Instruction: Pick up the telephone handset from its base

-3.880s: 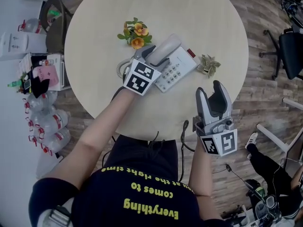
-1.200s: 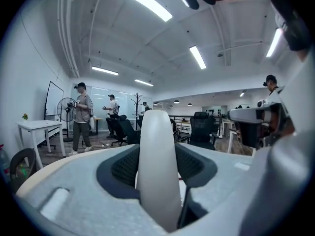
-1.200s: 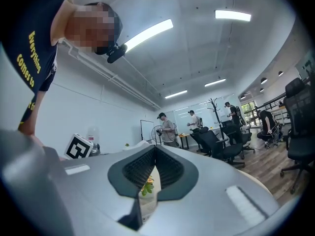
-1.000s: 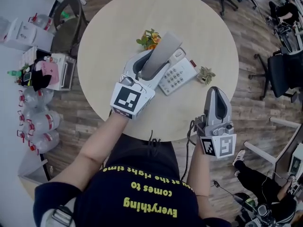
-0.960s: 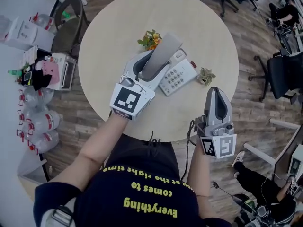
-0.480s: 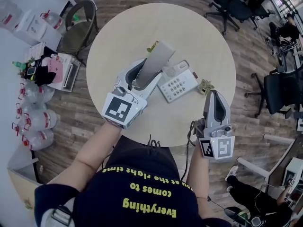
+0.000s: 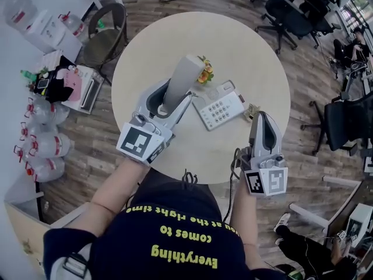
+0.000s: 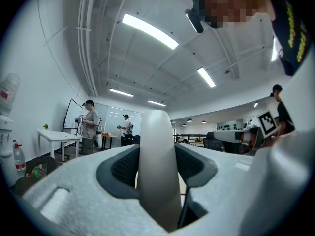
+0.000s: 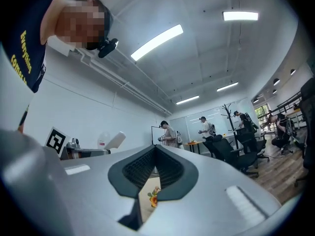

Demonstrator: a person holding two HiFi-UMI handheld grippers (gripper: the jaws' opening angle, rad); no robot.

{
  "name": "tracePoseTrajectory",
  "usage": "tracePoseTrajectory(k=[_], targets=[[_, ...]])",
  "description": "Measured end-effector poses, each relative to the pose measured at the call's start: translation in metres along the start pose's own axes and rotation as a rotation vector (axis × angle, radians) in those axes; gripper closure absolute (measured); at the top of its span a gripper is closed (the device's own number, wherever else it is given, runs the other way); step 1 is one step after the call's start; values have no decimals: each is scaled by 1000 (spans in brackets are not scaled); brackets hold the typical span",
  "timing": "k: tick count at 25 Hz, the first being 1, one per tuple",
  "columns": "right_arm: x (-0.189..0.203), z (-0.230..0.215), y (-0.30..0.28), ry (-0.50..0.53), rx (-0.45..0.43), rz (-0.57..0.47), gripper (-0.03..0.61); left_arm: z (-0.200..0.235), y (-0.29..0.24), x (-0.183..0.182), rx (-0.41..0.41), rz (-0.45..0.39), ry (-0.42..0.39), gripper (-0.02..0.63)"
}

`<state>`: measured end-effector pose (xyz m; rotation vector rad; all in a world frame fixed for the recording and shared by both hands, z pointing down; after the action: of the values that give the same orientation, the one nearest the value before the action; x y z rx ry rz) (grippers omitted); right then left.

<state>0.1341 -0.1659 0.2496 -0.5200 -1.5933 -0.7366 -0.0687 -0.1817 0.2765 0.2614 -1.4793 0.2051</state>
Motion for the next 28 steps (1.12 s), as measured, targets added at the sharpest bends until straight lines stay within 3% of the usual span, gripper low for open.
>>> tracePoseTrajectory(k=[28], targets=[[9, 6, -2, 22, -13, 36, 566, -1, 13, -1, -18, -24, -43, 394]])
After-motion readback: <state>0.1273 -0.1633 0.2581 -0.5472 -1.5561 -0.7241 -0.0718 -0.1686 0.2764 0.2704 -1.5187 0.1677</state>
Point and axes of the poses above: the fingertips, and each gripper's own axes: y backward along the fingers, z to its left, x out of its underside, the point moved 1 cm from there along y, backward along the fingers, and after that the axes turned 14 degrees about -x, right-handed, at the moved point
